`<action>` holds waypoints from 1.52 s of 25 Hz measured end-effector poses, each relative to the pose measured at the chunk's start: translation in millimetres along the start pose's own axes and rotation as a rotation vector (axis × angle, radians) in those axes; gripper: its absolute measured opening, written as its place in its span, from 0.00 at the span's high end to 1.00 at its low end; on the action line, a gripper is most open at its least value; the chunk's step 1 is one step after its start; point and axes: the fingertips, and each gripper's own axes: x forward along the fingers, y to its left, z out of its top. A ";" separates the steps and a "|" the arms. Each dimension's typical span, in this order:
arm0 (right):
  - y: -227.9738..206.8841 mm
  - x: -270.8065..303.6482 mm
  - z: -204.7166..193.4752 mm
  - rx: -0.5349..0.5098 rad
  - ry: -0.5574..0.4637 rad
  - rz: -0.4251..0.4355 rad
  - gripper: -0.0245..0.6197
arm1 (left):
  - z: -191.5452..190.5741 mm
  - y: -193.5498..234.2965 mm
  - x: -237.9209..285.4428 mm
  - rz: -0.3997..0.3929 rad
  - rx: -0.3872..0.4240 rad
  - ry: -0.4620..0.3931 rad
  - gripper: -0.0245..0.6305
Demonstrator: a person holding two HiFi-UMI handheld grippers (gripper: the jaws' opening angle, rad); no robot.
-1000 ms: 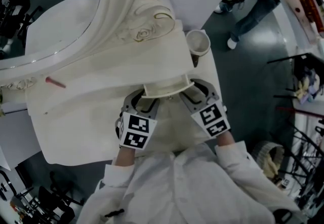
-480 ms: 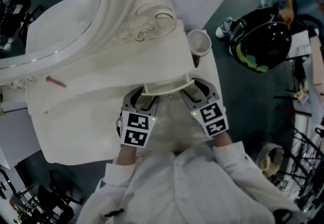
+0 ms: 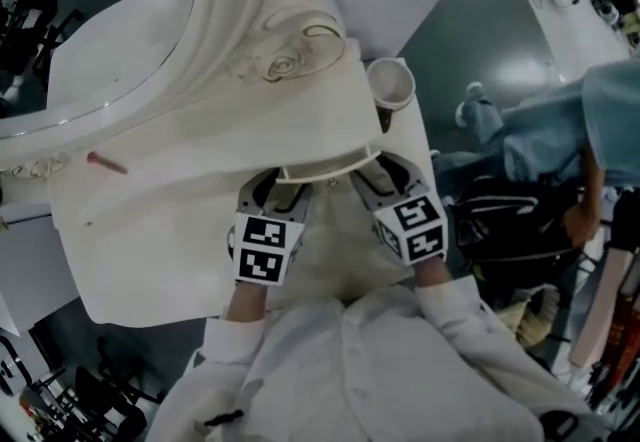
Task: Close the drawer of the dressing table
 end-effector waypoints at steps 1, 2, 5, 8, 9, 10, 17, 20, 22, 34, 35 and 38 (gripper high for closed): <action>0.0 0.9 0.5 0.004 -0.002 0.001 0.66 | 0.8 0.8 0.3 0.002 -0.003 -0.002 0.64; 0.1 1.6 1.6 0.007 -0.003 0.000 0.66 | 1.6 1.6 0.6 0.004 -0.007 -0.004 0.64; -0.3 3.1 4.6 0.010 -0.005 -0.002 0.66 | 3.6 3.9 1.2 0.014 -0.015 -0.010 0.64; 0.3 3.5 5.9 0.013 -0.008 0.003 0.66 | 4.5 5.3 0.0 0.026 -0.013 -0.017 0.64; 0.0 3.5 6.3 0.014 -0.010 0.004 0.66 | 5.0 5.8 0.0 0.029 -0.013 -0.019 0.63; -0.5 3.6 6.8 0.016 -0.011 0.002 0.66 | 5.7 6.3 0.4 0.031 -0.014 -0.021 0.63; -2.2 7.6 11.5 0.043 -0.022 -0.012 0.66 | 9.4 12.0 2.7 0.048 -0.028 -0.032 0.62; -4.1 9.3 13.6 0.049 -0.025 -0.010 0.66 | 12.2 13.4 3.8 0.054 -0.036 -0.038 0.62; -4.2 11.4 16.8 0.055 -0.031 -0.012 0.66 | 14.8 16.8 3.7 0.060 -0.037 -0.045 0.62; -6.4 17.6 25.4 0.074 -0.055 -0.024 0.66 | 23.1 29.0 5.8 0.111 -0.057 -0.068 0.62; -6.9 18.5 26.0 0.078 -0.058 -0.025 0.66 | 23.5 30.2 6.0 0.115 -0.060 -0.071 0.62; -6.8 20.7 29.0 0.083 -0.062 -0.026 0.66 | 24.7 33.0 5.7 0.119 -0.069 -0.078 0.62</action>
